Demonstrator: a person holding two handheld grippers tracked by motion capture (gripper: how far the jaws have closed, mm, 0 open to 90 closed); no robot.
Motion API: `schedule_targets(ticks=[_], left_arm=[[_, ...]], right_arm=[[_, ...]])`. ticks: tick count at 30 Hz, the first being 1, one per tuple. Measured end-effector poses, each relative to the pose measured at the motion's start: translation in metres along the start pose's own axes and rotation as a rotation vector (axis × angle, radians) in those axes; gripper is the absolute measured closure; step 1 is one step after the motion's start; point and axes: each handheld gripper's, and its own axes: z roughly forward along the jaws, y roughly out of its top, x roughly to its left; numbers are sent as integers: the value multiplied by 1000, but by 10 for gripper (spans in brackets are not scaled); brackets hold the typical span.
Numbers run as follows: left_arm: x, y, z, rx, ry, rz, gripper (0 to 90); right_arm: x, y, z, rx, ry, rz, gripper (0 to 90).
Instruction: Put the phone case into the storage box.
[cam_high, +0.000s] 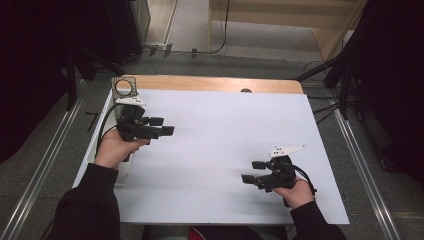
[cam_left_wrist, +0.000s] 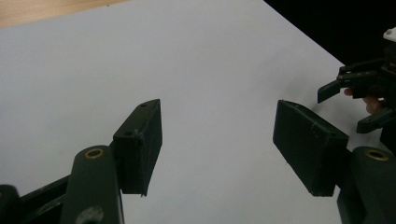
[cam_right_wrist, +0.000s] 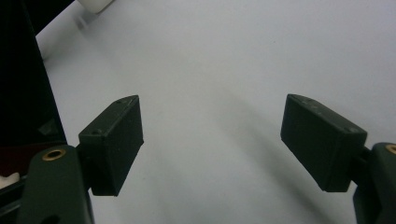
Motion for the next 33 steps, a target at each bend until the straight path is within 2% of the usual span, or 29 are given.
schedule_targets(ticks=[8, 12, 17, 27, 33], left_arm=[[-9, -16, 4, 20, -12, 31, 327], [-13, -24, 5, 9, -25, 35, 327], [-16, -32, 5, -4, -19, 35, 327], [-22, -56, 11, 22, 12, 62, 327], [-24, -62, 11, 6, 8, 65, 327]], right_arm=[[0, 0, 2, 2, 3, -5, 199], [1, 0, 2, 2, 6, -5, 199], [1, 0, 2, 3, 6, -5, 199], [0, 0, 1, 1, 5, -2, 199], [0, 0, 1, 1, 4, -3, 199]])
